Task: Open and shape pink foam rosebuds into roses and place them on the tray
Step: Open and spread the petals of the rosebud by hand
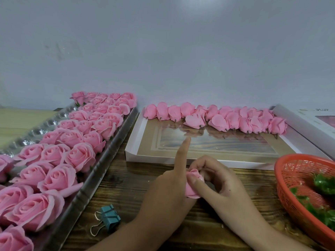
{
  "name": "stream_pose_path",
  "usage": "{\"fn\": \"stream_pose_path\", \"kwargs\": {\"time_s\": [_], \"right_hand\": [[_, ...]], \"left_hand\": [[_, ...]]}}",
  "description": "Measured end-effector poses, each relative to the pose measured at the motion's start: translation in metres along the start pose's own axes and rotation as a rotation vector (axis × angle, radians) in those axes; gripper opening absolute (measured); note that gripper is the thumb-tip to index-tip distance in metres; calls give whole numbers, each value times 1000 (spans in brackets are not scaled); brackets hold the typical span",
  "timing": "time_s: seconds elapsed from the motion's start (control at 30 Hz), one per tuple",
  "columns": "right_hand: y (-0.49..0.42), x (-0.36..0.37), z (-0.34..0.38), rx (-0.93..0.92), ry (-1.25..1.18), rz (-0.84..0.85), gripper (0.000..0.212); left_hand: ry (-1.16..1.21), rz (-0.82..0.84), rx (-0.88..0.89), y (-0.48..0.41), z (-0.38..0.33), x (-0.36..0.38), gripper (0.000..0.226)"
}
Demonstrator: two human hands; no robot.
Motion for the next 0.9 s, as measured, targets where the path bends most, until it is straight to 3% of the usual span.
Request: {"fn": "stream_pose_path", "kwargs": {"time_s": [0.13, 0.3, 0.47, 0.6, 0.9], "right_hand": [[-4, -1, 0, -77, 32, 32, 7], [-7, -4, 4, -204, 60, 101, 14], [-1, -1, -1, -61, 13, 35, 19], [-1, 1, 1, -14, -26, 21, 23], [-2, 1, 0, -60, 34, 42, 10]], "left_hand": [[219, -33, -23, -3, 1, 0, 88], [405, 25, -58, -5, 3, 0, 92], [231, -55, -30, -4, -1, -2, 91], [45, -13, 58, 1, -3, -2, 100], [79, 4, 34, 1, -2, 0, 106]]}}
Point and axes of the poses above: each hand's wrist, its own y-axis away from the middle knuckle, its own x-axis out of the palm, z = x × y, the point moved 2 cm from there along -y, towards the middle knuckle, and after that the axes turned 15 degrees about -z, right-handed, at the moved point
